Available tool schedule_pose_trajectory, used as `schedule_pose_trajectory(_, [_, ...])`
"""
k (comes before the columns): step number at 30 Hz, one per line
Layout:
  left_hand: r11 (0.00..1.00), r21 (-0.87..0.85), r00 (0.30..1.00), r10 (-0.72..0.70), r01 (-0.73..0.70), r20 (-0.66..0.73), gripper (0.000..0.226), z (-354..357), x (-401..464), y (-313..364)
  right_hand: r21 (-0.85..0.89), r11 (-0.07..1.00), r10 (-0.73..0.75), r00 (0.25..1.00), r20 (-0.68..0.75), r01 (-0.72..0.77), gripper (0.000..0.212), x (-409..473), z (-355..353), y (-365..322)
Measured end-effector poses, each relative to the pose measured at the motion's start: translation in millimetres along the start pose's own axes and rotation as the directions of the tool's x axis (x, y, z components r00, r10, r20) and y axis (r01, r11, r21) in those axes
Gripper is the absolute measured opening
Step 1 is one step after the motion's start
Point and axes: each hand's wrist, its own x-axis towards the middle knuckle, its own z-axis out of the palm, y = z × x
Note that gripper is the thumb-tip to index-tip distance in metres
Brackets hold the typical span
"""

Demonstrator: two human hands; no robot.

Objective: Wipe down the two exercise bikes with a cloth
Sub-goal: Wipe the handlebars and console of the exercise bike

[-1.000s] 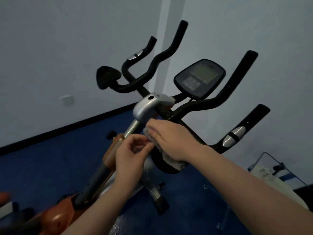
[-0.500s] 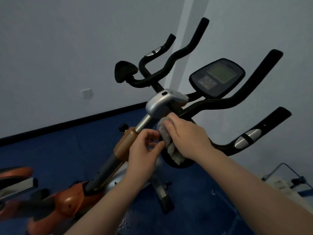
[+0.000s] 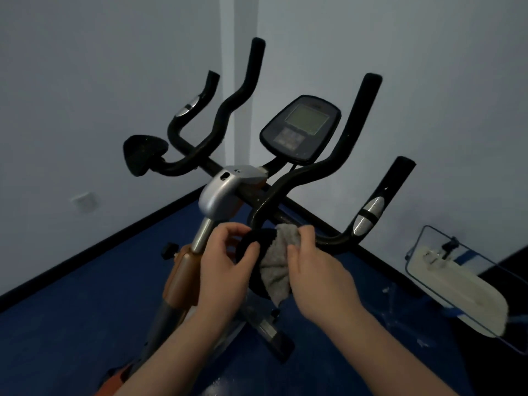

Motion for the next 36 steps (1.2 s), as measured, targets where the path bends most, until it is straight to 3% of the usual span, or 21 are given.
schedule_pose_trajectory(3, [0.994, 0.071, 0.997, 0.081, -0.08, -0.002, 0.023, 3, 13, 1, 0.015, 1.0, 0.006, 1.0, -0.024, -0.005, 0.017, 9, -24, 10])
schedule_pose_trajectory(7, [0.961, 0.173, 0.976, 0.219, -0.217, 0.009, 0.017, 22, 32, 15, 0.018, 0.994, -0.106, 0.983, -0.147, 0.109, 0.019, 23, -66, 35])
schedule_pose_trajectory(9, [0.913, 0.286, 0.955, 0.292, -0.292, 0.044, 0.014, 32, 36, 19, -0.033, 0.981, -0.193, 0.973, -0.124, 0.191, 0.02, 31, -74, 47])
schedule_pose_trajectory(12, [0.811, 0.486, 0.933, 0.36, -0.327, 0.028, 0.012, 37, 35, 14, -0.286, 0.914, -0.308, 0.951, -0.028, 0.287, 0.036, 37, -56, 56])
schedule_pose_trajectory(15, [0.731, 0.583, 0.913, 0.407, -0.354, 0.043, 0.013, 37, 32, 7, -0.271, 0.912, -0.294, 0.951, 0.096, 0.309, 0.05, 34, -37, 59])
schedule_pose_trajectory(19, [0.68, 0.626, 0.894, 0.445, -0.381, 0.061, 0.013, 38, 32, 7, -0.194, 0.912, -0.347, 0.932, 0.108, 0.362, 0.037, 57, -29, 48])
schedule_pose_trajectory(23, [0.672, 0.64, 0.894, 0.445, -0.374, 0.056, 0.014, 38, 30, 6, -0.087, 0.953, -0.257, 0.925, 0.282, 0.291, 0.031, 81, -17, 33])
schedule_pose_trajectory(27, [0.687, 0.617, 0.891, 0.452, -0.383, 0.049, 0.014, 37, 30, 4, -0.272, 0.882, -0.318, 0.912, 0.26, 0.385, 0.046, 68, -19, 50])
schedule_pose_trajectory(33, [0.685, 0.606, 0.884, 0.463, -0.403, 0.065, 0.012, 37, 31, 3, -0.074, 0.952, -0.269, 0.928, 0.257, 0.296, 0.032, 101, -5, 25])
schedule_pose_trajectory(36, [0.694, 0.6, 0.894, 0.439, -0.397, 0.083, 0.012, 38, 30, 9, -0.263, 0.859, -0.381, 0.891, 0.246, 0.44, 0.041, 79, -16, 44])
